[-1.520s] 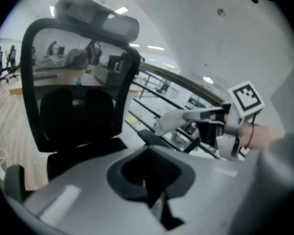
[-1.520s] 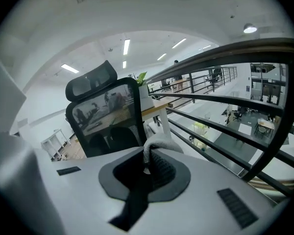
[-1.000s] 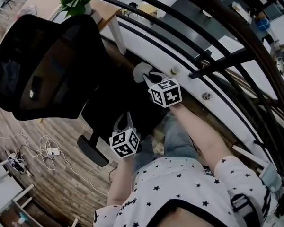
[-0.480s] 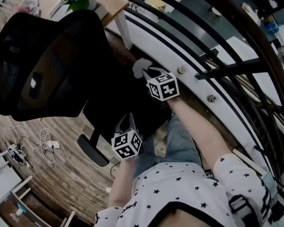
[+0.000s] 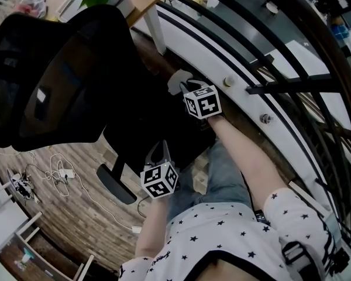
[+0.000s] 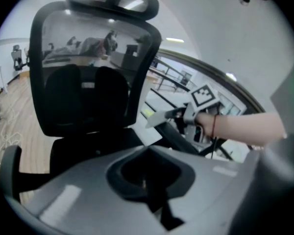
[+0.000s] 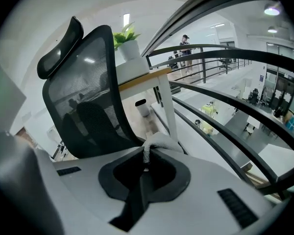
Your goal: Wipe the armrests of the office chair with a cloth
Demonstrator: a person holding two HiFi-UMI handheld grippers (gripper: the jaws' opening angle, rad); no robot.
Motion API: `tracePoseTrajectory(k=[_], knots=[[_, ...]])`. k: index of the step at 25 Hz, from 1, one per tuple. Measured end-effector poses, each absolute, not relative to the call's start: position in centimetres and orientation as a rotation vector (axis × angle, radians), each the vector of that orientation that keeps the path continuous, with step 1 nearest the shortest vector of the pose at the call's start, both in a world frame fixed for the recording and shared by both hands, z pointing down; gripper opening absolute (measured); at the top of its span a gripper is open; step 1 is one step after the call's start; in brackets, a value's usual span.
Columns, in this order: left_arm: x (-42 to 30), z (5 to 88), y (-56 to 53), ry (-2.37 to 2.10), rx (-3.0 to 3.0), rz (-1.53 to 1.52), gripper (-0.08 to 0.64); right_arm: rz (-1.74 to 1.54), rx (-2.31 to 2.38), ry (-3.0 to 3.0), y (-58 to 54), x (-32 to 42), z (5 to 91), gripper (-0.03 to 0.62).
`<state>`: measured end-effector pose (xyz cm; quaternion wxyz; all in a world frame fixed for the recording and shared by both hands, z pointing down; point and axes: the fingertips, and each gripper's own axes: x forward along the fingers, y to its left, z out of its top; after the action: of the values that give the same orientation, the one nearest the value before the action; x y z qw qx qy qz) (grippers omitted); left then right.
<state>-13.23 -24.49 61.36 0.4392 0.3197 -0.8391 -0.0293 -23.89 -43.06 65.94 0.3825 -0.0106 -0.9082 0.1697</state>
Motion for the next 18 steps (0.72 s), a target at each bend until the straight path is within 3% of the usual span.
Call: tracePoseTrajectory(k=[18], knots=[[-12.9, 62.0, -24.2, -2.065, 0.791, -0.071, 0.005, 0.414, 0.077, -2.204, -44.2, -22.3, 69.7, 0.028]])
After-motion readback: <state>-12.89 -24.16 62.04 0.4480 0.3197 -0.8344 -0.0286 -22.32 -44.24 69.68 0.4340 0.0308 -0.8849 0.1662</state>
